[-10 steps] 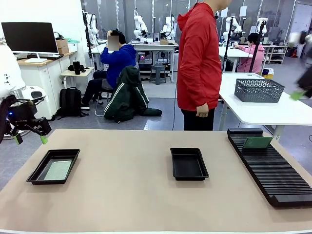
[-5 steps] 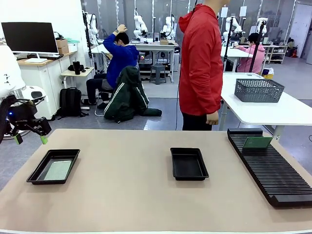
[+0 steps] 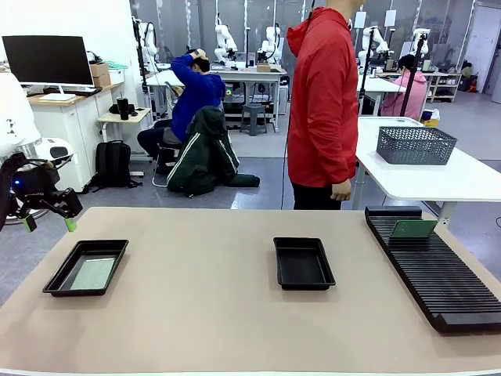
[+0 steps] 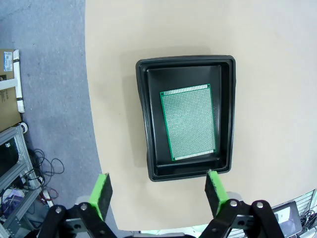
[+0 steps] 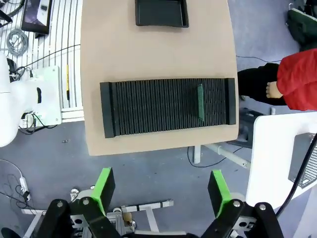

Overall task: Inspect and transfer BCBs to ESD trays.
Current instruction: Pick up the Blank PCB from the PCB Rack and place it in the right ESD tray.

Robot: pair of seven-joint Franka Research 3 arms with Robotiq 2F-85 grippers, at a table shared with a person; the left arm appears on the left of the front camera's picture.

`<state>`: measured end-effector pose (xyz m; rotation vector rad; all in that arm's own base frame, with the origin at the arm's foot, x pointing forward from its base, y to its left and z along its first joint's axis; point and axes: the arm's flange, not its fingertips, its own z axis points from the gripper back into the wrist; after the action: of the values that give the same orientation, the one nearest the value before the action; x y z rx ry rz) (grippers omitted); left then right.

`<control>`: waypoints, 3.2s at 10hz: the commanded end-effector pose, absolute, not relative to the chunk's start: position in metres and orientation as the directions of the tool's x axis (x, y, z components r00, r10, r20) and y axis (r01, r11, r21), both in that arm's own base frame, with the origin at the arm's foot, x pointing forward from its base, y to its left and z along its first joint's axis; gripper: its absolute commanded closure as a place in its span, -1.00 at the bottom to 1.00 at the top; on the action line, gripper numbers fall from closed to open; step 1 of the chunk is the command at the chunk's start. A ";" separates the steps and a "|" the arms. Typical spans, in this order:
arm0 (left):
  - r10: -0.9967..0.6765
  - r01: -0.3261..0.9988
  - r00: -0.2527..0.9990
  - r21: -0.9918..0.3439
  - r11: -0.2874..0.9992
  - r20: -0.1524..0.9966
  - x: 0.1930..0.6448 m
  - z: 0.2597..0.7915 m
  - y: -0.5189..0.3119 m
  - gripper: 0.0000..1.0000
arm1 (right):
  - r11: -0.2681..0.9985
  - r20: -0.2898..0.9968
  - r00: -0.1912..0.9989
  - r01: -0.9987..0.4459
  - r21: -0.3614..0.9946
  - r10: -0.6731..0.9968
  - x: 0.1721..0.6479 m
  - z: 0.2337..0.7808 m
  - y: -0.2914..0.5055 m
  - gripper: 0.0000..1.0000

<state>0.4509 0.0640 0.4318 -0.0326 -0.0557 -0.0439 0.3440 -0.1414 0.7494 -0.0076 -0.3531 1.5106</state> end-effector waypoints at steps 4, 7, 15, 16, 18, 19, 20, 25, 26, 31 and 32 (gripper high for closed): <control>-0.041 0.043 0.997 -0.028 0.999 0.067 0.451 0.429 0.065 -1.00 | 0.084 0.229 0.034 -0.974 -0.211 0.973 0.346 0.747 -0.138 -1.00; -0.041 0.043 0.997 -0.028 0.999 0.067 0.451 0.429 0.065 -1.00 | 0.056 0.220 0.006 -0.973 -0.225 0.975 0.369 0.722 -0.138 -1.00; -0.041 0.043 0.997 -0.028 0.999 0.067 0.451 0.429 0.065 -1.00 | -0.014 0.179 -0.060 -0.968 -0.250 0.982 0.497 0.519 -0.109 -1.00; -0.041 0.043 0.997 -0.028 0.999 0.067 0.451 0.429 0.065 -1.00 | -0.035 0.150 -0.075 -0.967 -0.252 0.986 0.511 0.499 -0.104 -1.00; -0.041 0.043 0.997 -0.028 0.999 0.067 0.451 0.429 0.065 -1.00 | -0.048 0.130 -0.079 -0.973 -0.226 0.988 0.536 0.461 -0.100 -1.00; -0.041 0.043 0.997 -0.028 0.999 0.067 0.451 0.429 0.065 -1.00 | -0.049 0.127 -0.077 -0.976 -0.210 0.989 0.547 0.443 -0.097 -1.00; -0.041 0.043 0.997 -0.028 0.999 0.067 0.451 0.429 0.065 -1.00 | -0.046 0.103 -0.068 -0.979 -0.198 0.992 0.557 0.426 -0.092 -1.00; -0.041 0.043 0.997 -0.028 0.999 0.067 0.451 0.429 0.065 -1.00 | -0.045 0.056 -0.055 -0.984 -0.172 0.997 0.586 0.377 -0.073 -1.00; -0.041 0.043 0.997 -0.028 0.999 0.067 0.451 0.429 0.065 -1.00 | -0.029 0.047 -0.037 -0.987 -0.159 0.998 0.588 0.371 -0.073 -1.00; -0.041 0.043 0.997 -0.028 0.999 0.067 0.451 0.429 0.065 -1.00 | -0.033 0.065 -0.043 -0.989 -0.145 0.997 0.587 0.362 -0.074 -1.00; -0.041 0.043 0.997 -0.028 0.999 0.067 0.451 0.429 0.065 -1.00 | -0.033 0.065 -0.043 -0.989 -0.145 0.997 0.587 0.362 -0.074 -1.00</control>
<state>0.4508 0.0637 0.4316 -0.0328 -0.0560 -0.0447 0.5870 -0.0753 0.3610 -0.0539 -0.1675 1.5984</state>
